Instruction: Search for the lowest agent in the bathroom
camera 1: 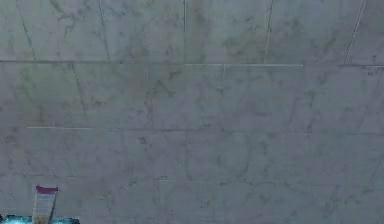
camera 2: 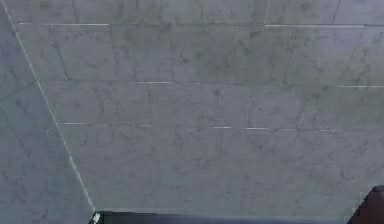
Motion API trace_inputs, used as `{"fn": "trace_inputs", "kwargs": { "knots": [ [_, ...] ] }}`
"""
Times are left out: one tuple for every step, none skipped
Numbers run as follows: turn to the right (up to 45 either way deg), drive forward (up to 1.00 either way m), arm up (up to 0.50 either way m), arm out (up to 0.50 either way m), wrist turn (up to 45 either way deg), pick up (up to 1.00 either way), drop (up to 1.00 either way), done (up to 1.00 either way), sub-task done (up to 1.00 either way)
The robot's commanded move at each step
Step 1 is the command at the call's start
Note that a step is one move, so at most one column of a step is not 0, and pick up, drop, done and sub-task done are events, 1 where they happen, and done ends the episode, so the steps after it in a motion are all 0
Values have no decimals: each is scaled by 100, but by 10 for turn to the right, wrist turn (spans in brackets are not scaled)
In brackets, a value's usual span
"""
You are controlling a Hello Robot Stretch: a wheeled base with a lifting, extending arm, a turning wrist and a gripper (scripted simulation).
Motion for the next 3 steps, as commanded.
{"fn": "trace_inputs", "kwargs": {
  "knots": [
    [330, 0, 0, 0, 0, 0, 0, 0, 0],
    [0, 15, 0, 0, 0, 0, 0, 0, 0],
    [-450, 0, 0, 0, 0, 0, 0, 0, 0]
  ]
}}
